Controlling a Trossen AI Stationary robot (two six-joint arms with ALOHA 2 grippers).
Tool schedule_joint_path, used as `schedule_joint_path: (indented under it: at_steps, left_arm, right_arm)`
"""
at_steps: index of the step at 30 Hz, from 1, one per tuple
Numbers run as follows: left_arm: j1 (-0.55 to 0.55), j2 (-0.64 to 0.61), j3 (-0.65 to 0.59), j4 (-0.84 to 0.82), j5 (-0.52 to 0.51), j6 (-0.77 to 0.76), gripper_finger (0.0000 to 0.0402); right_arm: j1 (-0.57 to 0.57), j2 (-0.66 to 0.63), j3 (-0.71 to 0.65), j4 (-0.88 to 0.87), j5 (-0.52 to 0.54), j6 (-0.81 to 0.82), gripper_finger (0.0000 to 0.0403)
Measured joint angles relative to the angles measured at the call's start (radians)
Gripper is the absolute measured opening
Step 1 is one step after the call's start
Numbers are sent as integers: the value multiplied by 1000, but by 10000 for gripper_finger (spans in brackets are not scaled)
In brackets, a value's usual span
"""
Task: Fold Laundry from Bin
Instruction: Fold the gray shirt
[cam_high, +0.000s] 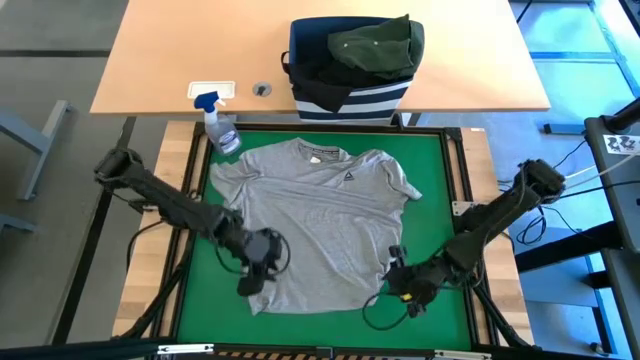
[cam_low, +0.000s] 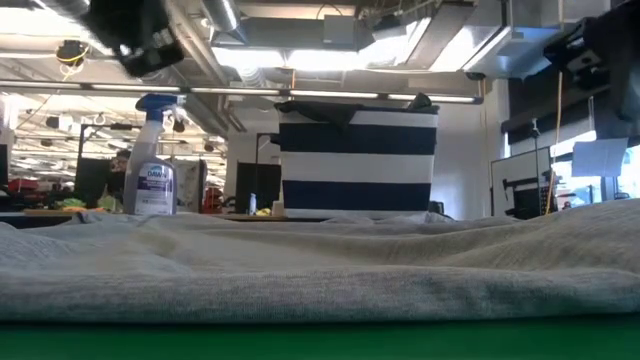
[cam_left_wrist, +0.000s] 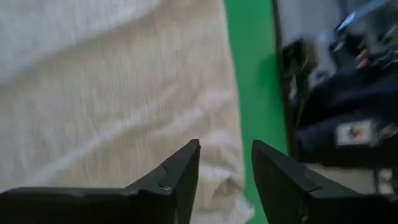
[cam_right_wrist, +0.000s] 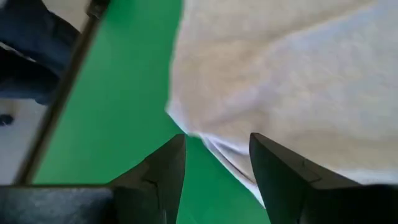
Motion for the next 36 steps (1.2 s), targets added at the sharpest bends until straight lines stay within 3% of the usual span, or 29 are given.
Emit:
schedule_joint_path:
  at_steps: [9, 14, 20, 24, 28, 30, 34, 36]
  left_arm:
    - [-200, 222, 0, 76, 39, -45, 202]
    - [-268, 340, 0, 143, -7, -56, 201]
    - [-287, 410, 6, 139, -85, -77, 175]
    - [-278, 400, 5, 115, -128, -78, 114]
    - [-245, 341, -3, 74, -131, -105, 23]
    - [-226, 270, -3, 69, -124, -127, 10]
    - [-170, 118, 0, 16, -106, -130, 9]
    - [-132, 58, 0, -48, -156, -125, 5]
  right_arm:
    - [10, 113, 0, 137, 15, 20, 179]
    - [9, 154, 0, 141, 55, -30, 179]
    - [9, 233, 0, 143, -25, -102, 179]
    - [9, 274, 0, 133, 5, -134, 160]
    - [8, 250, 0, 122, 36, -132, 68]
    - [8, 198, 0, 117, -4, -119, 19]
    - [-13, 58, 2, 77, -36, -52, 22]
    - [-55, -4, 3, 9, -43, -22, 15]
